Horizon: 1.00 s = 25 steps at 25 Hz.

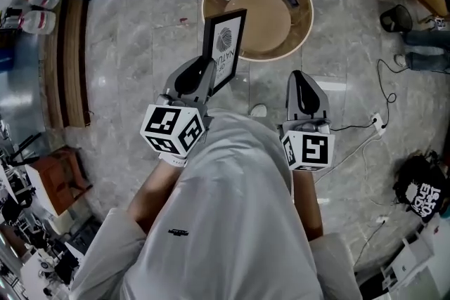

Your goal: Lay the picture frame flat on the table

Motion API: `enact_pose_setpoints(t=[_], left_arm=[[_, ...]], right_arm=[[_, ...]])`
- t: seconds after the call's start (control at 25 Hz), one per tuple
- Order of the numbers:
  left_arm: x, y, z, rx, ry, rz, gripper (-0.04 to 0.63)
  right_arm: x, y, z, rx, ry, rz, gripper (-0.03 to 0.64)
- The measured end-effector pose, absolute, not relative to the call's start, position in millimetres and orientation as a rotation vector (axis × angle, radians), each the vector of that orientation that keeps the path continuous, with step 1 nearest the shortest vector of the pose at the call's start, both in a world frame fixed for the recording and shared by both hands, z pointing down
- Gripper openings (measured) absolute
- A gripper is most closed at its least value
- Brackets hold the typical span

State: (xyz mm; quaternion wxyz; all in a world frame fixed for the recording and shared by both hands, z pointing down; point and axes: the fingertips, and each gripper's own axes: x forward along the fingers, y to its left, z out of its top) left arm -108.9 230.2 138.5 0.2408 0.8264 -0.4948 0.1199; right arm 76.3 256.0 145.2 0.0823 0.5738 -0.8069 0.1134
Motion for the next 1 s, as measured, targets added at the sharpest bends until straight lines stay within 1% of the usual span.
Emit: enact_pose_setpoints(t=[0.44,0.6,0.8,1.0], left_arm=[[-165,83,142,2.326,-1.152,0.353,0.066],[-178,44,149,2.354,-1.043,0.371,0.066],[-181,11,165,2.358,-0.968,0.411,0.066],[-163,-5,168,2.363,-0.932,0.442,0.066]], right_arm=[[4,112,134,1.82,-2.261,0.342,0.011],[-18,80,134,1.855,-2.192,0.346,0.011],[-20,60,140,1.903,-2.119,0.355,0.011],[-4,49,146,1.931,-2.095,0.385,0.011]])
